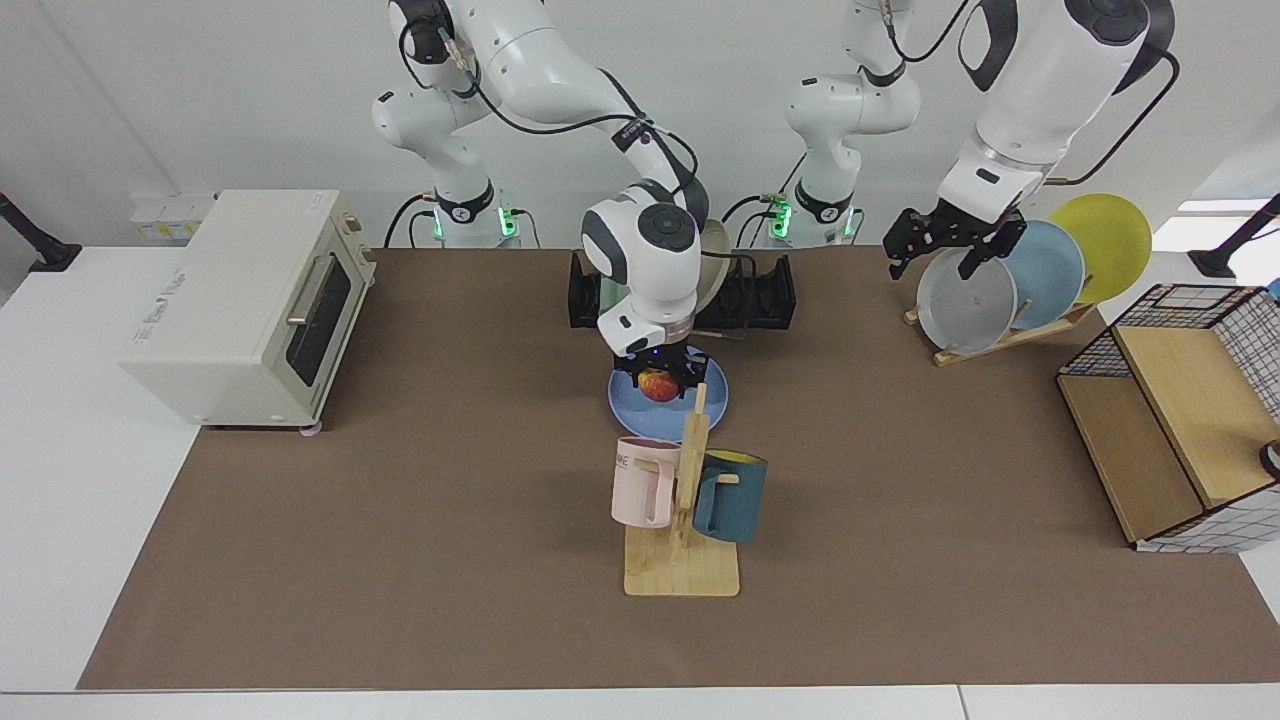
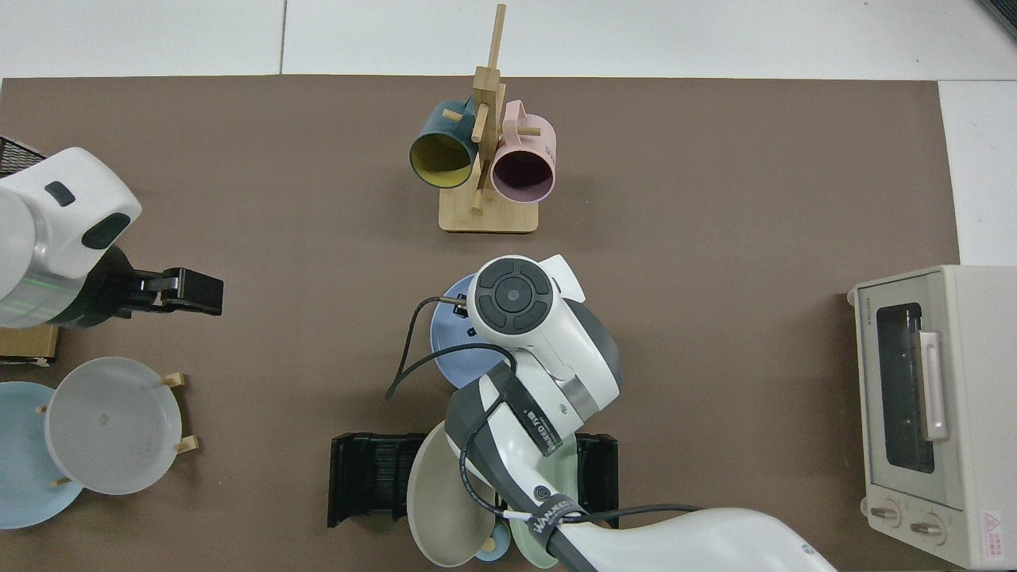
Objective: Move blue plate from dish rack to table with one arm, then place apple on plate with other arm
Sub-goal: 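Lower the apple onto the blue plate and open the right gripper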
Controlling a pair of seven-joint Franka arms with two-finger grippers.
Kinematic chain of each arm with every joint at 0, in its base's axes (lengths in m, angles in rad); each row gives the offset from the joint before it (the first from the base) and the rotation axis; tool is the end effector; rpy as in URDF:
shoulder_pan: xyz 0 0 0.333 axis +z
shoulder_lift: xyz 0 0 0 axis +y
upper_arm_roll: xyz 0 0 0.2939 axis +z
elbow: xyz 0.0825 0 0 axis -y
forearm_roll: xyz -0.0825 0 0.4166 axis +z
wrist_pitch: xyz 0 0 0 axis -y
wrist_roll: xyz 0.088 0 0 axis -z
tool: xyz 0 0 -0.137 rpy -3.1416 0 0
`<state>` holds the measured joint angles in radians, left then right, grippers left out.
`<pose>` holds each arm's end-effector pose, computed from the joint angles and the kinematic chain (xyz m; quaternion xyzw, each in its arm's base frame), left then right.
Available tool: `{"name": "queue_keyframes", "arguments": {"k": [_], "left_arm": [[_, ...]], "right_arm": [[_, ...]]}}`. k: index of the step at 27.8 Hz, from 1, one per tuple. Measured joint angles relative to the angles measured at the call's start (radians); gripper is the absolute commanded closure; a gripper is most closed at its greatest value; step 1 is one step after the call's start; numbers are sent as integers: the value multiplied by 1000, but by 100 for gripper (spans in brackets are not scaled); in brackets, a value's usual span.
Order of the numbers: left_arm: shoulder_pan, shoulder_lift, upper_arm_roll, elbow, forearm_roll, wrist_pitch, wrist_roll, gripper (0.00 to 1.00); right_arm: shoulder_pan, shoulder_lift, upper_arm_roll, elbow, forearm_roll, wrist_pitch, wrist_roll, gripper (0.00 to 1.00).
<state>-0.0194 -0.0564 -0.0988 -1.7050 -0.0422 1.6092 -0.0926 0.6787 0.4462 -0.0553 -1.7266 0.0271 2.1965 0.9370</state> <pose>0.5654 -0.0739 0.5405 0.9996 -0.0114 -0.0216 0.0161 0.5521 0.4014 0.2601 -0.9869 0.1610 -0.0093 0.0080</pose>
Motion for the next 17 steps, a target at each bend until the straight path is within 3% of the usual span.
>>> {"name": "queue_keyframes", "arguments": {"k": [5,6,7,9,10,17], "left_arm": [[0,0,1,4,0,0,7,0],[0,0,1,5,0,0,8,0],[0,0,1,6,0,0,9,0],[0,0,2,11,0,0,9,0],[0,0,3,15,0,0,10,0],[-2,0,3,93,0,-60,11,0]], "right_arm": [[0,3,0,-8,53,15,5,97],[0,4,1,-12,57,15,5,82],[1,4,1,-18,61,16,5,60],[1,4,2,-27,65,16,5,6],[2,4,2,-31,66,17,5,0],[12,4,3,-34,68,21,6,0]]}}
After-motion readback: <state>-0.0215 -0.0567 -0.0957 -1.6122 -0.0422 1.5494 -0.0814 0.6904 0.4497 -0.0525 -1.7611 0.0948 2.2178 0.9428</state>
